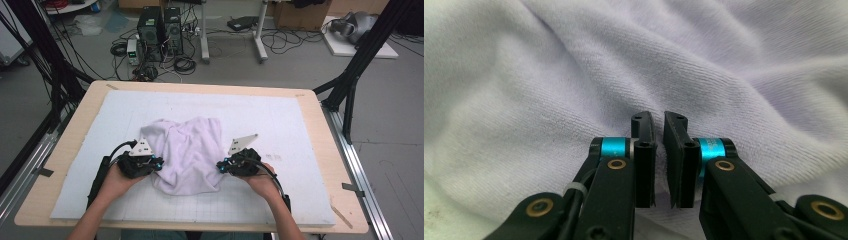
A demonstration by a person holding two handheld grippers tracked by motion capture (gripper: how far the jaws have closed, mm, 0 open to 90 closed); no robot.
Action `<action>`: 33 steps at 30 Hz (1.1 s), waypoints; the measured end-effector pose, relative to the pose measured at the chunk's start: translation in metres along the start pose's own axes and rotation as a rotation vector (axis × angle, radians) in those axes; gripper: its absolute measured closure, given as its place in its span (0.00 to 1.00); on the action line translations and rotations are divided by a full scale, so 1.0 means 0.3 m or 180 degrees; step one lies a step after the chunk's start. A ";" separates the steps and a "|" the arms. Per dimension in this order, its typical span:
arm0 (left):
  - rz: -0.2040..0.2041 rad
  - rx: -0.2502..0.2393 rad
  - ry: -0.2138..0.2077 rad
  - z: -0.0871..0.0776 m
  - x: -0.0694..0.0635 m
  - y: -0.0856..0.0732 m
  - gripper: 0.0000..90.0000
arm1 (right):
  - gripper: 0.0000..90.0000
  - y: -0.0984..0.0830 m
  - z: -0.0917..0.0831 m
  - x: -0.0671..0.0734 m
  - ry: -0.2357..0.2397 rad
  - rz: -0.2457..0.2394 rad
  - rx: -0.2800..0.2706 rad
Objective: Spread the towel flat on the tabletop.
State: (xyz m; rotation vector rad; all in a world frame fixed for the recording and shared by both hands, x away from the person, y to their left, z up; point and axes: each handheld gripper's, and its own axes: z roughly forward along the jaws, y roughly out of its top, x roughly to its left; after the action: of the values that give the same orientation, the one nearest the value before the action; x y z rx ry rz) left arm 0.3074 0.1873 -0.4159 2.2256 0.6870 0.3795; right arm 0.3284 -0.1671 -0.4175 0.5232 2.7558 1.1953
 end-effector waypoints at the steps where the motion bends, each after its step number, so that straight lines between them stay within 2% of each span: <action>1: 0.0021 -0.0026 -0.0009 -0.009 -0.009 -0.001 0.92 | 0.96 -0.006 -0.016 0.016 -0.0015 -0.0030 0.0000; 4: 0.0063 -0.0082 -0.0082 -0.032 -0.041 -0.015 0.92 | 0.96 -0.034 -0.063 0.059 0.0009 -0.0049 0.0018; 7: 0.0089 -0.0090 -0.0093 -0.048 -0.063 -0.032 0.92 | 0.96 -0.060 -0.100 0.098 0.0039 -0.0047 -0.0020; 14: 0.0138 -0.0121 -0.0236 -0.113 -0.102 -0.057 0.92 | 0.96 -0.094 -0.140 0.205 0.0223 -0.0122 0.0030; 16: 0.0107 -0.0173 -0.0240 -0.130 -0.101 -0.053 0.82 | 0.95 -0.093 -0.152 0.222 0.0233 -0.0163 -0.0014; 18: 0.0062 -0.0228 -0.0213 -0.143 -0.089 -0.041 0.70 | 0.88 -0.084 -0.167 0.211 0.0141 -0.0162 -0.0089; 20: 0.0028 -0.0269 -0.0164 -0.145 -0.072 -0.027 0.63 | 0.81 -0.070 -0.178 0.175 0.0001 -0.0115 -0.0137; 22: -0.0020 -0.0278 -0.0108 -0.136 -0.051 -0.017 0.58 | 0.72 -0.051 -0.173 0.137 -0.0114 -0.0035 -0.0200; 25: -0.0115 -0.0216 -0.0031 -0.100 -0.019 -0.013 0.56 | 0.64 -0.024 -0.131 0.081 -0.0187 0.0000 -0.0177; 26: -0.0140 -0.0198 -0.0024 -0.088 -0.012 -0.014 0.56 | 0.63 -0.020 -0.110 0.062 -0.0211 0.0008 -0.0158; 27: -0.0156 -0.0117 -0.0013 -0.065 -0.002 -0.016 0.55 | 0.61 -0.017 -0.094 0.052 -0.0218 0.0036 -0.0123; 28: -0.0163 -0.0082 -0.0022 -0.052 0.001 -0.017 0.55 | 0.61 -0.018 -0.061 0.028 -0.0185 0.0079 -0.0086; 30: -0.0131 0.0034 0.0002 -0.021 0.005 -0.022 0.55 | 0.61 -0.023 -0.024 0.013 -0.0177 0.0098 0.0008; 32: -0.0143 0.0112 -0.0031 0.006 0.011 -0.031 0.60 | 0.64 -0.032 0.013 0.006 -0.0155 0.0081 0.0171; 33: -0.0162 0.0131 -0.0042 0.020 0.013 -0.040 0.63 | 0.69 -0.039 0.026 0.007 -0.0132 0.0052 0.0240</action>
State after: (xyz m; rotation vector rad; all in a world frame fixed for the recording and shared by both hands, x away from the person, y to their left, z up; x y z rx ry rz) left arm 0.3090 0.1929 -0.4286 2.2428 0.7491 0.3278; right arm 0.3249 -0.1682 -0.4312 0.5720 2.7758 1.0748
